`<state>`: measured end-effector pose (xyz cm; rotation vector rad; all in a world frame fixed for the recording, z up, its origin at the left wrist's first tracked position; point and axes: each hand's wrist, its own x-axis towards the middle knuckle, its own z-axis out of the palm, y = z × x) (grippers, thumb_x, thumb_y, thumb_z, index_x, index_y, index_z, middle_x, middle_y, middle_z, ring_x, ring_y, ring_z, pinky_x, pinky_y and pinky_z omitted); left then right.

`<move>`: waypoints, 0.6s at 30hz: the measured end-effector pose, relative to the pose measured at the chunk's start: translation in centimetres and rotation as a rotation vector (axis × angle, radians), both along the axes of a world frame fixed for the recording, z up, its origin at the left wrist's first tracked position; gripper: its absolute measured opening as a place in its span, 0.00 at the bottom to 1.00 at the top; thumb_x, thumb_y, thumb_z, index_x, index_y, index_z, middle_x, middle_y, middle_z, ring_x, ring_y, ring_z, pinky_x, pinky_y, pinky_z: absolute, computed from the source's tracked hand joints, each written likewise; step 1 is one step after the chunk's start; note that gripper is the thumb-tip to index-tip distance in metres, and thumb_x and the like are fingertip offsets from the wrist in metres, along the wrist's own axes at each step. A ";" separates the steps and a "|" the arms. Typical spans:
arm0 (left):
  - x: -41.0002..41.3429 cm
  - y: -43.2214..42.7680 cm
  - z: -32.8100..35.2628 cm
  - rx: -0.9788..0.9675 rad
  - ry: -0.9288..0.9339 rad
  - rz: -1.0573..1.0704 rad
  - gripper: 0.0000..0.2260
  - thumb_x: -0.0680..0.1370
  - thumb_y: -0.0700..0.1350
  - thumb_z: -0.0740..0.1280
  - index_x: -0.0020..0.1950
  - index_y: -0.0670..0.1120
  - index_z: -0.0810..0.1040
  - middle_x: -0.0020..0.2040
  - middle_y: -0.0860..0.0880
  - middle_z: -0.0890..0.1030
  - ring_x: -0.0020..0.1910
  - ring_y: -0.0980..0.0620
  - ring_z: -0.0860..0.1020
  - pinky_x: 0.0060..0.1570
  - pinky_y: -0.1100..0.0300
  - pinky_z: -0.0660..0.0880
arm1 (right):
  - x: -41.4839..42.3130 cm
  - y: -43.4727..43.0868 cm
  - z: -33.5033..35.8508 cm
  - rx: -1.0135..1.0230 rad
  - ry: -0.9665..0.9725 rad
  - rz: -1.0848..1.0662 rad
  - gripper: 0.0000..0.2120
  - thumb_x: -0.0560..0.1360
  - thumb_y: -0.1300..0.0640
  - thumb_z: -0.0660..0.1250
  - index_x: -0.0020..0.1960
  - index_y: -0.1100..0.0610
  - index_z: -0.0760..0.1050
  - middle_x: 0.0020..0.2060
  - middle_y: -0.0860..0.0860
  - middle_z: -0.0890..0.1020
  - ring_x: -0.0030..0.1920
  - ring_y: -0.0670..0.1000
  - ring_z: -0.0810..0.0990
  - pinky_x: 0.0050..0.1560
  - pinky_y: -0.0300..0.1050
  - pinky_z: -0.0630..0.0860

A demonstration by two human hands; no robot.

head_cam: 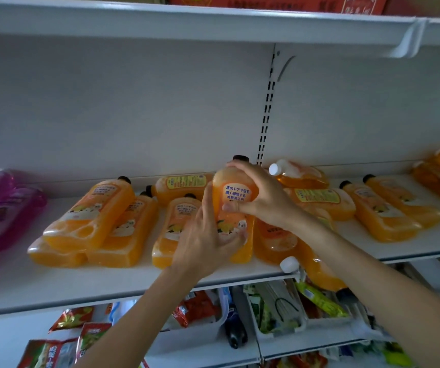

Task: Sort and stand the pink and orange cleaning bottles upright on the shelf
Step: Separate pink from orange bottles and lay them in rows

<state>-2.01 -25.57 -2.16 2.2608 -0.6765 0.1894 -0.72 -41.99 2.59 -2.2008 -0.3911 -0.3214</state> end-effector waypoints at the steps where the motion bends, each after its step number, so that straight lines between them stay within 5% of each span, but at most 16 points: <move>1: 0.0 0.1 -0.1 0.162 -0.045 0.026 0.46 0.67 0.71 0.57 0.74 0.54 0.35 0.72 0.48 0.65 0.66 0.49 0.69 0.65 0.47 0.67 | -0.1 -0.3 -0.4 -0.026 0.018 -0.013 0.33 0.66 0.49 0.75 0.67 0.44 0.65 0.63 0.47 0.68 0.60 0.41 0.67 0.51 0.22 0.66; 5: 0.0 1.2 -0.3 0.579 -0.152 0.098 0.51 0.63 0.76 0.56 0.75 0.49 0.40 0.75 0.50 0.58 0.73 0.48 0.57 0.71 0.50 0.53 | 0.3 -1.0 -1.4 -0.038 0.099 -0.003 0.35 0.67 0.48 0.74 0.70 0.45 0.63 0.63 0.42 0.66 0.63 0.42 0.66 0.56 0.27 0.67; 7: 0.0 1.7 -0.4 0.554 -0.156 0.122 0.51 0.61 0.78 0.53 0.75 0.50 0.47 0.73 0.50 0.62 0.72 0.47 0.60 0.70 0.50 0.54 | 1.0 -1.1 -1.5 -0.084 0.141 0.002 0.39 0.68 0.45 0.73 0.73 0.44 0.57 0.69 0.45 0.66 0.67 0.46 0.66 0.59 0.36 0.69; 10: -0.3 2.0 -0.4 0.519 -0.143 0.180 0.50 0.60 0.79 0.48 0.74 0.52 0.49 0.72 0.51 0.64 0.70 0.49 0.63 0.70 0.48 0.53 | 1.8 -0.9 -1.2 -0.217 0.243 -0.002 0.45 0.70 0.42 0.69 0.76 0.47 0.45 0.73 0.50 0.62 0.68 0.49 0.66 0.53 0.35 0.69; 14: -0.8 1.5 -0.8 0.458 -0.112 0.271 0.45 0.65 0.76 0.43 0.75 0.52 0.48 0.71 0.48 0.65 0.70 0.48 0.62 0.71 0.46 0.50 | 2.3 -0.1 -2.2 -0.608 0.214 0.073 0.39 0.72 0.33 0.56 0.76 0.48 0.47 0.75 0.54 0.56 0.74 0.56 0.55 0.69 0.52 0.58; 18: -0.8 1.2 -0.9 0.507 -0.093 0.312 0.39 0.64 0.74 0.43 0.72 0.60 0.56 0.76 0.47 0.48 0.74 0.45 0.45 0.71 0.41 0.43 | 3.4 0.1 -4.0 -0.938 0.221 0.077 0.38 0.69 0.26 0.41 0.75 0.40 0.47 0.76 0.44 0.49 0.76 0.53 0.41 0.72 0.64 0.46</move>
